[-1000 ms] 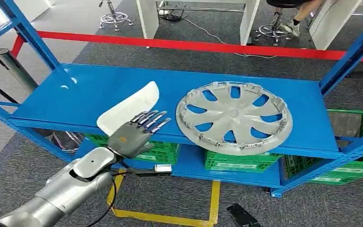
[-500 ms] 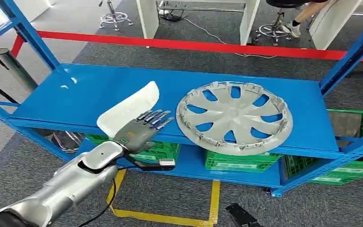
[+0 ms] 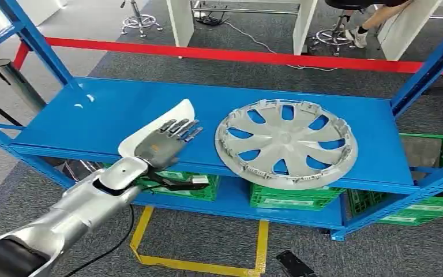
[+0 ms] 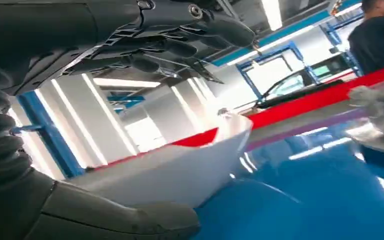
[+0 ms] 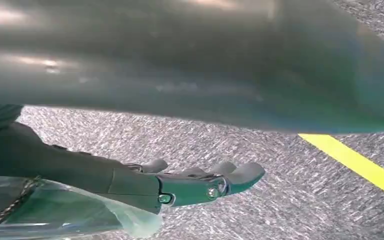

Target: Take the parts from the cabinet and place them on the table.

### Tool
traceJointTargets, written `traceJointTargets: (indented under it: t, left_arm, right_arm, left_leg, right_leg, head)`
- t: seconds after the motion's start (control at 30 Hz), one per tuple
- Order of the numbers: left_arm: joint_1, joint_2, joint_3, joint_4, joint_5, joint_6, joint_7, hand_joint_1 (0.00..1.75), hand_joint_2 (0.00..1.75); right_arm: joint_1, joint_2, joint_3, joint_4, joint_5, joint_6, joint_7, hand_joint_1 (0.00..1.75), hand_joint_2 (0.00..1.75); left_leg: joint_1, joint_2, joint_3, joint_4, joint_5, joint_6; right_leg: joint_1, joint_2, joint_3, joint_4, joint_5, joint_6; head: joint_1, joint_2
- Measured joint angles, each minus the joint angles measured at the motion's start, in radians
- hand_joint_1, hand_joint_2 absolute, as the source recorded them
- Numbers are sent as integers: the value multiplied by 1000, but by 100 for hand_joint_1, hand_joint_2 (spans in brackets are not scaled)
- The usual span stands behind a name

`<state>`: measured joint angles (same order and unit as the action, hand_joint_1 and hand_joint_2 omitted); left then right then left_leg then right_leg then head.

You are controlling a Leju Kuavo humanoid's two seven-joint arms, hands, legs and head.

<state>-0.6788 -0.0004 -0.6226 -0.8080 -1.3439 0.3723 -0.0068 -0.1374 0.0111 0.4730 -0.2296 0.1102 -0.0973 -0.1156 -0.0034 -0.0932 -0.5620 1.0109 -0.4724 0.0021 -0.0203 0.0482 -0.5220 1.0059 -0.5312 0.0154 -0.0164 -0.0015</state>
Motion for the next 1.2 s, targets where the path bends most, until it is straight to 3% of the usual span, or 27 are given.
traceJointTargets:
  t: [0.43,0.7,0.9,1.2]
  left_arm:
    - [-8,41,52,1,23,-50,18,0,175]
    - [-6,48,56,1,45,-141,18,0,175]
    - [-7,50,58,1,124,-265,-3,0,175]
    - [-9,51,61,2,195,-318,-4,0,175]
  right_arm:
    - [12,-2,-22,0,1,0,-8,0,0]
    - [15,-2,-33,0,4,4,-11,0,0]
    - [17,-2,-47,-2,6,12,-12,0,0]
    - [17,-2,-56,-3,13,16,-11,0,0]
  left_leg:
    - [0,0,0,0,0,0]
    - [0,0,0,0,0,0]
    - [0,0,0,0,0,0]
    - [0,0,0,0,0,0]
  right_leg:
    - [0,0,0,0,0,0]
    - [0,0,0,0,0,0]
    - [0,0,0,0,0,0]
    - [0,0,0,0,0,0]
  head:
    - [0,0]
    - [0,0]
    - [0,0]
    - [0,0]
